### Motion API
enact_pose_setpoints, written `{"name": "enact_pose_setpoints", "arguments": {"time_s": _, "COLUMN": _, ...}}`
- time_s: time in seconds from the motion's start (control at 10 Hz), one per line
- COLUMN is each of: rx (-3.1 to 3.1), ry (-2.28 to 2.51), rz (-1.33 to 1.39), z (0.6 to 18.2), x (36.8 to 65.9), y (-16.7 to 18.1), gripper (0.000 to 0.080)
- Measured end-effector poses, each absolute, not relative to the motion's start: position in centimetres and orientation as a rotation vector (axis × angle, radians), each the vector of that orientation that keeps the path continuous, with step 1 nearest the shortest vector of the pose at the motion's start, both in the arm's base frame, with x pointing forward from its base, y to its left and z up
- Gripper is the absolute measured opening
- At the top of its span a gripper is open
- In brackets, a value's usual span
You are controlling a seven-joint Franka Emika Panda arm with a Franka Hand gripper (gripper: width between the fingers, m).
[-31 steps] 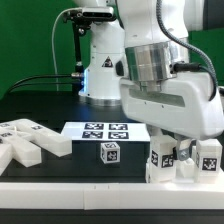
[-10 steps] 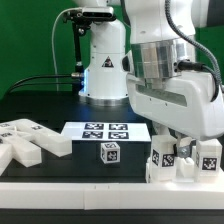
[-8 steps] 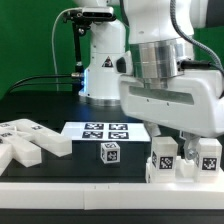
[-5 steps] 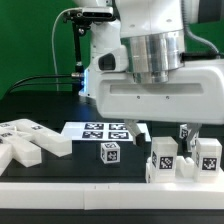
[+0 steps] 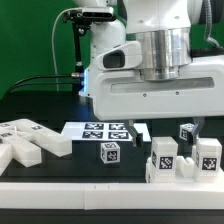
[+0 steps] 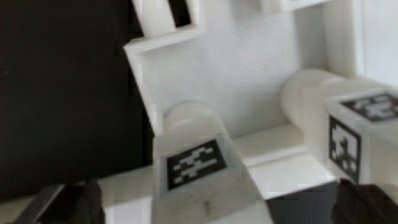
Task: Assemble chair
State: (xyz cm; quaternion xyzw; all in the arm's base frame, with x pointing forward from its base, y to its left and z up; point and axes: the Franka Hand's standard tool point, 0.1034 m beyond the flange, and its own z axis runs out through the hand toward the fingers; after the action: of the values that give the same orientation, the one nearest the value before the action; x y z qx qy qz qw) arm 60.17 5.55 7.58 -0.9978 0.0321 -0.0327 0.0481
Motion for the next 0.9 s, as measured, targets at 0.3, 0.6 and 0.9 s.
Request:
{"name": "enact_pose_setpoints", "arguments": {"time_s": 0.3, "rx": -3.051, "ry": 0.042, "rz": -0.103, "z": 7.41, "x": 60.36, "y": 5.61, "gripper": 0.0621}}
{"name": "enact_pose_setpoints", "arguments": {"time_s": 0.6, "rx": -3.017, "ry": 0.387, "rz": -0.084, "z": 7.31, "x": 60.31, "y": 5.53, "gripper": 0.0288}}
{"name": "enact_pose_setpoints", "arguments": {"time_s": 0.9, "rx": -2.762, "ry": 1.25, "rz": -0.07, "z": 7.33, "x": 60.36, "y": 6.04, "gripper": 0.0288}}
